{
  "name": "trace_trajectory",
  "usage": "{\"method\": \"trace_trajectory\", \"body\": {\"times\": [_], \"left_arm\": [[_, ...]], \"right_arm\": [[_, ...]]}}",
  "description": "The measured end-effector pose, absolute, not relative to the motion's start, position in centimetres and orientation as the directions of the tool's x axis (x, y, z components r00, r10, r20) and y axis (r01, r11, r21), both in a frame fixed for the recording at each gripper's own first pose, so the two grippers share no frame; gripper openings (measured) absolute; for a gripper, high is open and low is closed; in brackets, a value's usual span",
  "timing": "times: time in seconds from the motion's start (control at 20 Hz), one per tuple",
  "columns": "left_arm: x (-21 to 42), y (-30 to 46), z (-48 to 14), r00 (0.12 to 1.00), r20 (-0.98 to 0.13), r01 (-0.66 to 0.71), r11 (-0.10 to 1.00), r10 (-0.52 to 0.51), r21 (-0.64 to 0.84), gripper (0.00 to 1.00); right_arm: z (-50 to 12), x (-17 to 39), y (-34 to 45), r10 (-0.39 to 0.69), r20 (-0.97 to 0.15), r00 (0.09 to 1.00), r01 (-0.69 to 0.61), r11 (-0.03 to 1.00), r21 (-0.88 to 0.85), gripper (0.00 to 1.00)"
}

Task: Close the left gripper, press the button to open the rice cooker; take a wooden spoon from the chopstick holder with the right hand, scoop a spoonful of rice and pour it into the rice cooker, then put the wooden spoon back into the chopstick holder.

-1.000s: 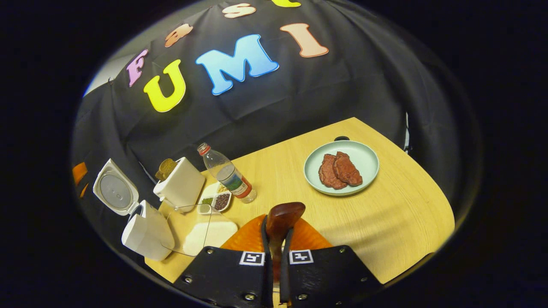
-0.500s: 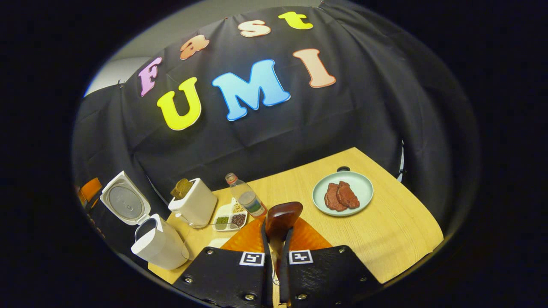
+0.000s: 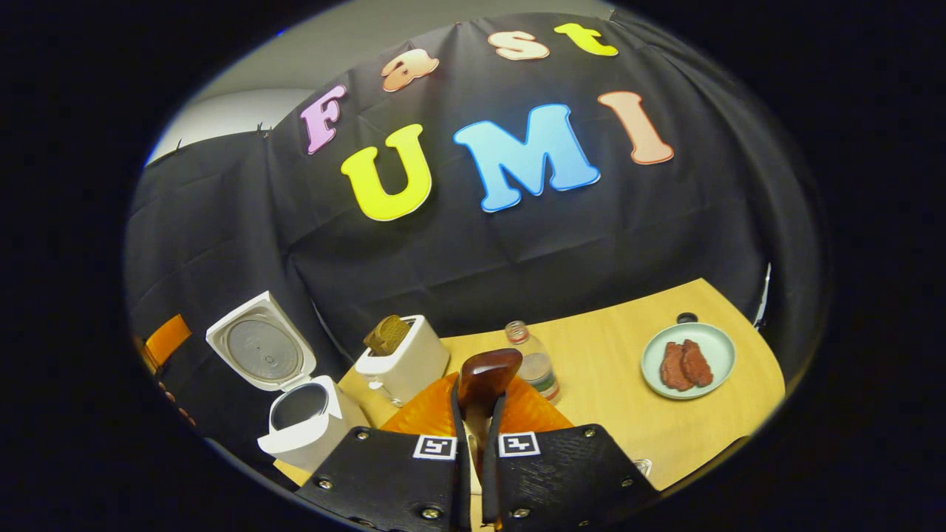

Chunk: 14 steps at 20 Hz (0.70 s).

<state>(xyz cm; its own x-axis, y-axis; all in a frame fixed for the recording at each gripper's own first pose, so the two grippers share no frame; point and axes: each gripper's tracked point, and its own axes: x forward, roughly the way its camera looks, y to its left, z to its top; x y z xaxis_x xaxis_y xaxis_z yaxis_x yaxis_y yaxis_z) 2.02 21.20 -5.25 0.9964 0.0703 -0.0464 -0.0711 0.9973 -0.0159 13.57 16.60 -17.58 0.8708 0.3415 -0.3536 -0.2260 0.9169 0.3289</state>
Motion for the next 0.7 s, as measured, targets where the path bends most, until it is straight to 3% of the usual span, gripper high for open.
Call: {"method": "trace_trajectory", "body": {"times": [0.55,0.7], "left_arm": [[0.3,26.3,-7.7,0.986,-0.096,-0.137,0.990,0.134,-0.025,0.79],[-0.1,27.8,-8.5,0.981,-0.116,-0.157,0.987,0.153,-0.031,0.76]], "right_arm": [[-29.5,16.3,25.7,0.365,-0.500,0.785,-0.296,0.931,0.213,0.07],[-30.0,15.6,27.7,0.395,-0.503,0.769,-0.329,0.919,0.217,0.07]]}}
